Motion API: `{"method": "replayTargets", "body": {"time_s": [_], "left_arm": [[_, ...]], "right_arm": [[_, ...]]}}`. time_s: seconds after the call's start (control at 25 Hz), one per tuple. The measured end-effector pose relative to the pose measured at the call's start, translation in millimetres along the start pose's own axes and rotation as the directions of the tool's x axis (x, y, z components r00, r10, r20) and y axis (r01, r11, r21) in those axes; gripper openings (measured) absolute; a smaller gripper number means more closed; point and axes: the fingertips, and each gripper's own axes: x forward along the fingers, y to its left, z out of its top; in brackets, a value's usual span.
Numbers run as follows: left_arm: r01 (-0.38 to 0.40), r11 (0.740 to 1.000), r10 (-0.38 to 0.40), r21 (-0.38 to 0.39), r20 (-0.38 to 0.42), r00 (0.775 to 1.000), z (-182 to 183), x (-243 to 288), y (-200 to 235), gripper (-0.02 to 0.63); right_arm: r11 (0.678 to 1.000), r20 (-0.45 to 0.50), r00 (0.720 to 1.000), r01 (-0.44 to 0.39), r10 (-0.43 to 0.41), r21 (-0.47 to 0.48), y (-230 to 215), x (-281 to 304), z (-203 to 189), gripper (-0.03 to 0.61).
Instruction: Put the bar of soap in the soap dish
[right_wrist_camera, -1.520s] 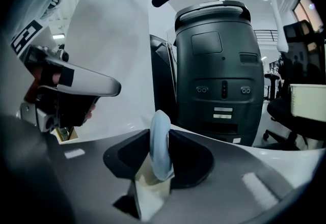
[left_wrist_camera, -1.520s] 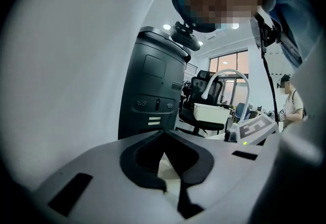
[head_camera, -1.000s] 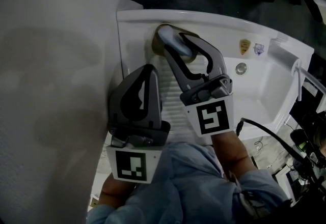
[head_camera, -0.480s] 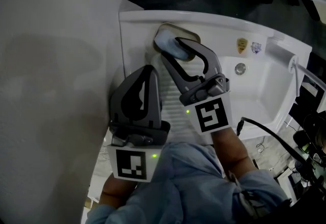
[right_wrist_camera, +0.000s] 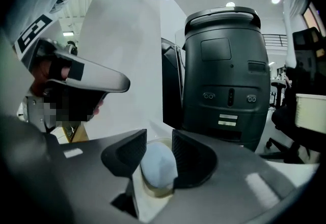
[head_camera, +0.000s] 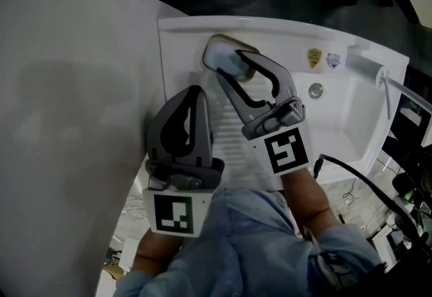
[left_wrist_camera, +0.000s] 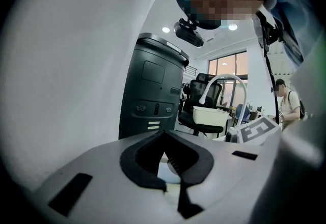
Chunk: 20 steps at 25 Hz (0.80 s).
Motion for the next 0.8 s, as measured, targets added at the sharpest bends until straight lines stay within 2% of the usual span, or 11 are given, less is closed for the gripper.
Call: {"method": "replayTargets", "body": {"time_s": [0.16,0.28,0.48,0.64,0.8], "left_arm": [[0.013,1.0,-0.013,0.014,0.01,1.0,8,-7,-7,0.005],[0.033,0.999,-0.034,0.031,0.038,0.999,20,-13,-15,0.005],[0.05,0.997,-0.054,0.063,0.071,0.996,37,-29,-31,0.005],[0.079,0.992,-0.09,0.103,0.11,0.99,51,-46,-47,0.005],[0.086,0.988,-0.106,0.128,0.16,0.981,68,-66,-61,0.005]], "right_arm": [[0.997,0.062,0.998,0.02,-0.025,0.077,-3,-16,21,0.141],[0.991,0.12,0.991,0.041,-0.056,0.125,-6,-35,43,0.107],[0.987,0.176,0.979,0.076,-0.101,0.143,-1,-74,69,0.032],[0.984,0.22,0.968,0.087,-0.119,0.154,14,-100,89,0.003],[0.982,0.26,0.956,0.098,-0.138,0.162,32,-129,107,0.002]]}}
